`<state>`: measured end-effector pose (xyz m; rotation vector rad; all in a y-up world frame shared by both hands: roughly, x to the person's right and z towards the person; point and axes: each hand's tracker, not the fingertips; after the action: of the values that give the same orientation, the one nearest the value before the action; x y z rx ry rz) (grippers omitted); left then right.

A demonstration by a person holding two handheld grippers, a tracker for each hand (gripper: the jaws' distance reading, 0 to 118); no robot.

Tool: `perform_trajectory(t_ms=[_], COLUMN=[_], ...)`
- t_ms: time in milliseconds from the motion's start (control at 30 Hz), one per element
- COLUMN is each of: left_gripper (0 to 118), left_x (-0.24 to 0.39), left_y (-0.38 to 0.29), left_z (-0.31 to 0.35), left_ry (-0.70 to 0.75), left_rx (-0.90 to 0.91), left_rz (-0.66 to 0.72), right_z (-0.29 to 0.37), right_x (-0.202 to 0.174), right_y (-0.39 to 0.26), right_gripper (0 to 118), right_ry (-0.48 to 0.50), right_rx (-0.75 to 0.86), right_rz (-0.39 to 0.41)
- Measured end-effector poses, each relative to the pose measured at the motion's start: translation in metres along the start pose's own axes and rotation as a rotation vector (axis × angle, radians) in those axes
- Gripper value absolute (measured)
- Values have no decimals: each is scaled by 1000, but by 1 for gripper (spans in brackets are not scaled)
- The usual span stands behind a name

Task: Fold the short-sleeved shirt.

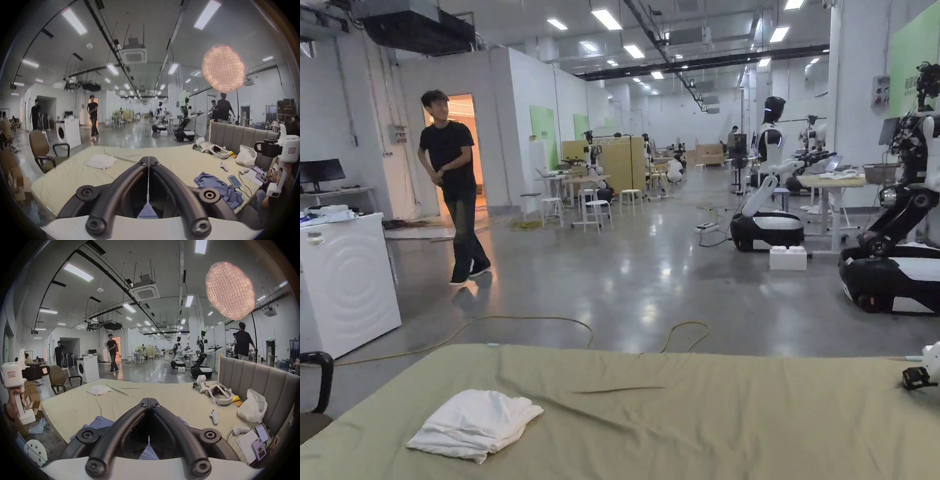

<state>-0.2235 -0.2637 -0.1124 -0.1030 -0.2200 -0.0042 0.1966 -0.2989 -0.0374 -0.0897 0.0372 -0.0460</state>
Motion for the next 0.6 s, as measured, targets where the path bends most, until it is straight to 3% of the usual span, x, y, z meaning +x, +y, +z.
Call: perform_trajectory(t_ms=[33, 100, 133, 167, 233, 367, 500, 600], left_gripper=[11, 58, 75, 77, 77, 77, 77, 76], left_x=[-7, -25, -35, -44, -62, -90, -82, -92], left_y=[-3, -18, -30, -46, -78, -149, -191, -226], left_z=[-11, -41, -61, -84, -131, -239, -306, -341], left_ry=[-26, -111, -178, -208, -126, -45, -67, 29], left_rx=[-40, -102, -156, -213, -293, -583, -738, -840], left_rz=[21, 74, 101, 143, 190, 187, 284, 319], right_z=[0, -1, -3, -5, -9, -15, -18, -17], right_x=[2, 5, 6, 8, 12, 20, 27, 35], right_y=[-3, -10, -12, -16, -24, -37, -47, -53], right_gripper=[0, 0, 0, 0, 0, 0, 0, 0], right_ry=[-1, -1, 1, 4, 5, -24, -93, -122], right_rx=[-13, -40, -59, -77, -120, -204, -279, -313], right_rz=[-6, -22, -33, -48, -69, -139, -110, -126])
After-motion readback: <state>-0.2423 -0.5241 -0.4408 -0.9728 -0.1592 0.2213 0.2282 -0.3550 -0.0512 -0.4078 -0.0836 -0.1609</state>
